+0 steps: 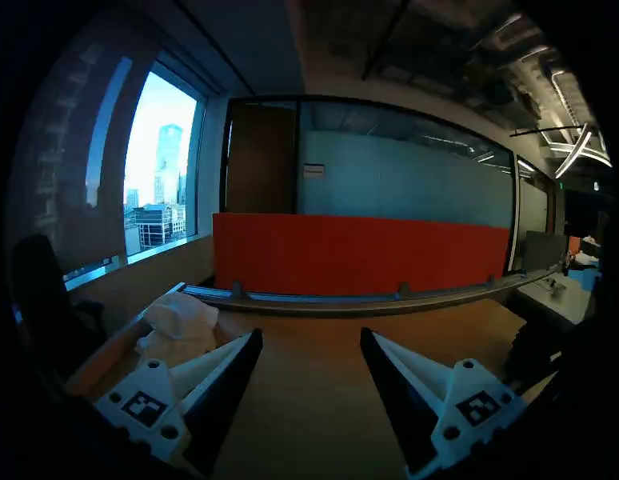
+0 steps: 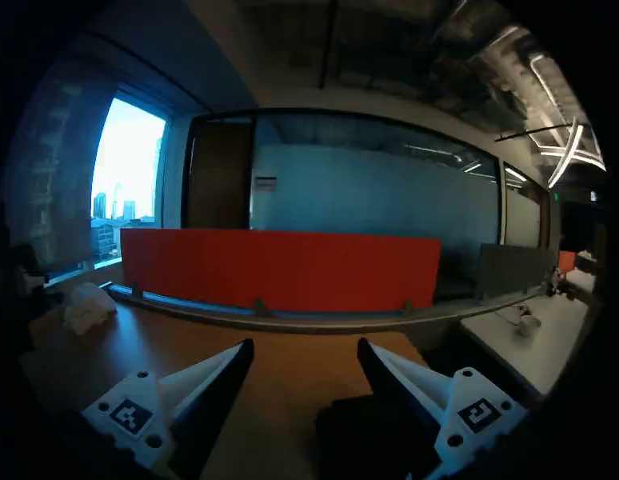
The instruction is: Fold towel
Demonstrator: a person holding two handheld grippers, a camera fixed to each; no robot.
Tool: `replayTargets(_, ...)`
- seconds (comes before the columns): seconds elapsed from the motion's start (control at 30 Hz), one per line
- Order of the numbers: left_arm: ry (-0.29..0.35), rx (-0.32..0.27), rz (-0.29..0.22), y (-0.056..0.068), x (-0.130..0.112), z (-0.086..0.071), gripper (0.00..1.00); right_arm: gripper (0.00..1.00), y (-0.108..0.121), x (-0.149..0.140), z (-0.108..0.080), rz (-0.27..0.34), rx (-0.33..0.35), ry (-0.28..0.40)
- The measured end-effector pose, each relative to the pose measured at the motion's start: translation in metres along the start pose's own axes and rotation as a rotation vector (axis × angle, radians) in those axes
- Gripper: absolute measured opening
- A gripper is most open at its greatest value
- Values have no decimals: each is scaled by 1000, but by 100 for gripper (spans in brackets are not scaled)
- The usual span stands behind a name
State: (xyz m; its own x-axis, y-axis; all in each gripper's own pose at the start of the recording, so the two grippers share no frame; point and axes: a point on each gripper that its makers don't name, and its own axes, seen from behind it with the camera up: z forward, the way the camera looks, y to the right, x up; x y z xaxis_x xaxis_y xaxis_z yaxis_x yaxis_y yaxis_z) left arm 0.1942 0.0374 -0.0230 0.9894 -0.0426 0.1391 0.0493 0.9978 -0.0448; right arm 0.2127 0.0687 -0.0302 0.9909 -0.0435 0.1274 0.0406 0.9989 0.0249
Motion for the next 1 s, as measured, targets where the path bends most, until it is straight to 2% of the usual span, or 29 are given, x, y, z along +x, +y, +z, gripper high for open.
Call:
replayTargets(0.27, 45, -8, 2, -6, 16, 8, 90, 100, -46, 14, 12, 14, 47, 17)
replayTargets(0.47, 61, -9, 7, -7, 22, 11, 90, 100, -70, 20, 20, 48, 55, 35)
replayTargets(0.67, 67, -9, 6, -11, 23, 11, 90, 100, -80, 25, 23, 69, 51, 48)
replayTargets(1.0, 80, -1, 24, -13, 25, 11, 90, 100, -88, 34, 21, 70, 51, 51)
